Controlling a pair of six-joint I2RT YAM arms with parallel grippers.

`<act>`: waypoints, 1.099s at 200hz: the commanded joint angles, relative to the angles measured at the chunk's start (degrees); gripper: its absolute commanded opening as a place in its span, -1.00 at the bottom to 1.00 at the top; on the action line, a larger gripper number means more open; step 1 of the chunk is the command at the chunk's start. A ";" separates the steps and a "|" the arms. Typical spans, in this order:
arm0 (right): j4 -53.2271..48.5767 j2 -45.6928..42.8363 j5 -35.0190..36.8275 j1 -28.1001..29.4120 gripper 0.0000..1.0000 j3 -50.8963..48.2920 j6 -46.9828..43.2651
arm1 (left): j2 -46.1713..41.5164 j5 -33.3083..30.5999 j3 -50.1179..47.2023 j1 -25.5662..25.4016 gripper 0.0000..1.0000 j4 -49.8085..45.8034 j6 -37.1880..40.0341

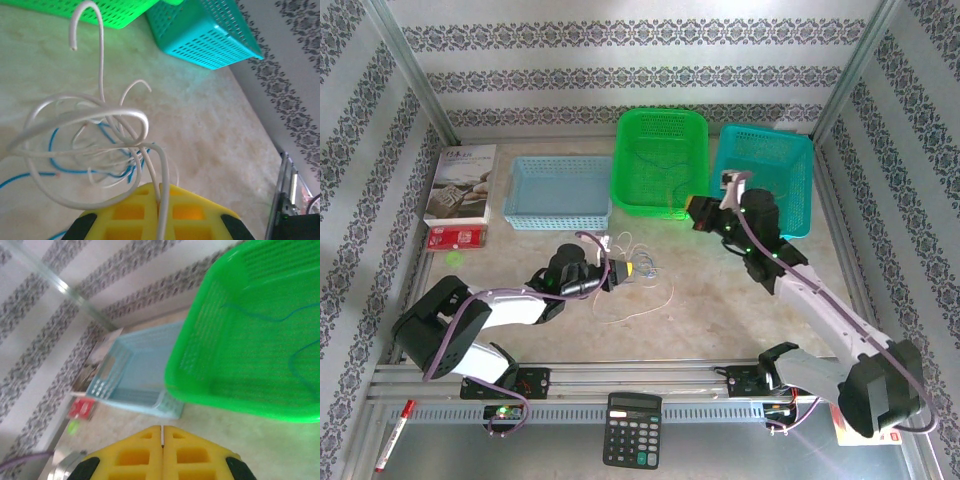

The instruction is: Untangle the cables

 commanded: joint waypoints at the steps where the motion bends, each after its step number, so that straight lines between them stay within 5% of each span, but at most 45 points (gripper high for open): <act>1: -2.14 -2.32 -1.61 -4.06 -1.00 -1.65 -1.17 | -1.31 -2.08 -1.37 -0.42 -1.00 -3.54 0.78; 42: -2.59 -2.89 -5.82 -5.51 -1.00 -1.52 -0.43 | -1.08 2.06 1.01 -0.42 -1.00 -8.27 3.25; 66: -2.29 -2.86 -7.02 -4.53 -1.00 -1.51 0.40 | -2.74 4.62 3.10 -0.42 -0.12 -11.25 4.83; 98: -1.20 -2.97 -8.91 -2.96 -1.00 -1.35 2.09 | -8.69 6.34 6.02 -0.42 0.34 -17.75 7.74; 154: 1.30 -3.19 -13.09 0.07 -1.00 -0.55 5.05 | -15.81 2.71 10.90 -0.42 0.55 -22.68 3.93; 220: 3.68 -2.26 -12.82 4.58 -1.00 0.23 6.77 | -11.67 -1.05 13.20 -0.25 0.68 -2.11 -15.31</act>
